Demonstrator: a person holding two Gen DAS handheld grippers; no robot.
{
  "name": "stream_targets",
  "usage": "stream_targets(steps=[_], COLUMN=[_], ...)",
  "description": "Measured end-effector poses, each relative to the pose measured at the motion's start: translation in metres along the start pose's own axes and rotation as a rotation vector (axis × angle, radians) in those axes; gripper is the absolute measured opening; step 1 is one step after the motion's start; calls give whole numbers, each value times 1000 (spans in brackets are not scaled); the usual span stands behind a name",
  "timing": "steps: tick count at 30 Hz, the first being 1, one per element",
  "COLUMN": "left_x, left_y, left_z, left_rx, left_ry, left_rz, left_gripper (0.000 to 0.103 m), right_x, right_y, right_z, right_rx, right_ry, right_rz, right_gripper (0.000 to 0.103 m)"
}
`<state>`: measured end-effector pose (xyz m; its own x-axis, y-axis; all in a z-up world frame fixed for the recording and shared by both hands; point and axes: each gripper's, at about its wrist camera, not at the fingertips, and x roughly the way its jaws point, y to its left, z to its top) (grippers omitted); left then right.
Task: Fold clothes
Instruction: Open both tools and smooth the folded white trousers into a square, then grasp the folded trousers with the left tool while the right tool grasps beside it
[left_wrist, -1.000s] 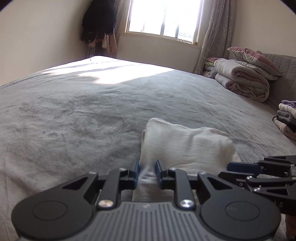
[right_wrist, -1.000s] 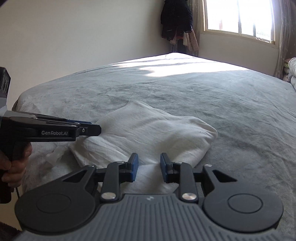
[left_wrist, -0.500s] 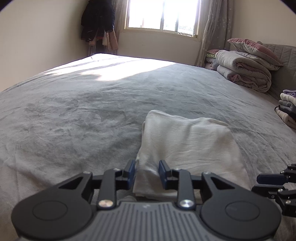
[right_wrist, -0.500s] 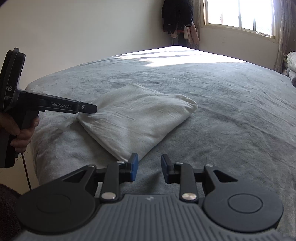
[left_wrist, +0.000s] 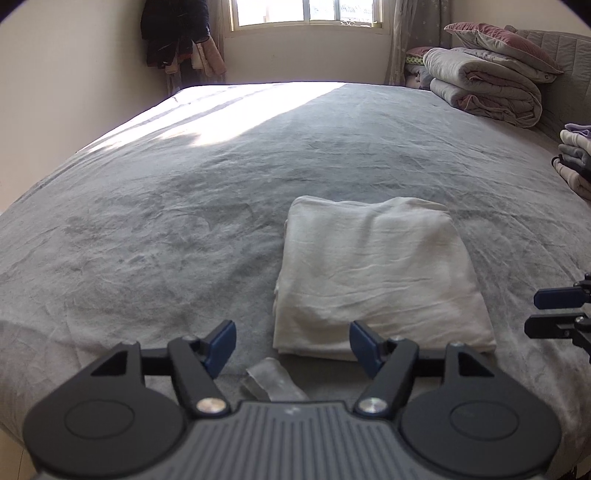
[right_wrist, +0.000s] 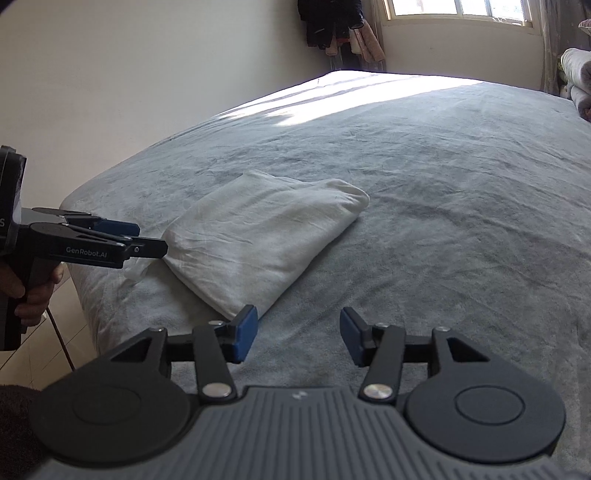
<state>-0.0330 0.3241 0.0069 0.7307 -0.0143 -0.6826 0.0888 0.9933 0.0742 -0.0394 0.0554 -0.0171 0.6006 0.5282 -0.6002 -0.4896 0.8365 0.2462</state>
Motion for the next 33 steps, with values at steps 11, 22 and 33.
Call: stream_targets(steps=[11, 22, 33], left_x=[30, 98, 122], left_y=[7, 66, 63], left_z=[30, 47, 35], left_rx=[-60, -414, -604], left_ry=[65, 165, 88], left_rz=[-44, -271, -458], left_gripper=[82, 70, 61], right_x=[9, 59, 94], right_y=[-36, -76, -84], right_z=[15, 31, 34], right_rx=[326, 647, 781], right_ry=[66, 47, -38], right_rz=[120, 223, 282], right_gripper=[54, 54, 30])
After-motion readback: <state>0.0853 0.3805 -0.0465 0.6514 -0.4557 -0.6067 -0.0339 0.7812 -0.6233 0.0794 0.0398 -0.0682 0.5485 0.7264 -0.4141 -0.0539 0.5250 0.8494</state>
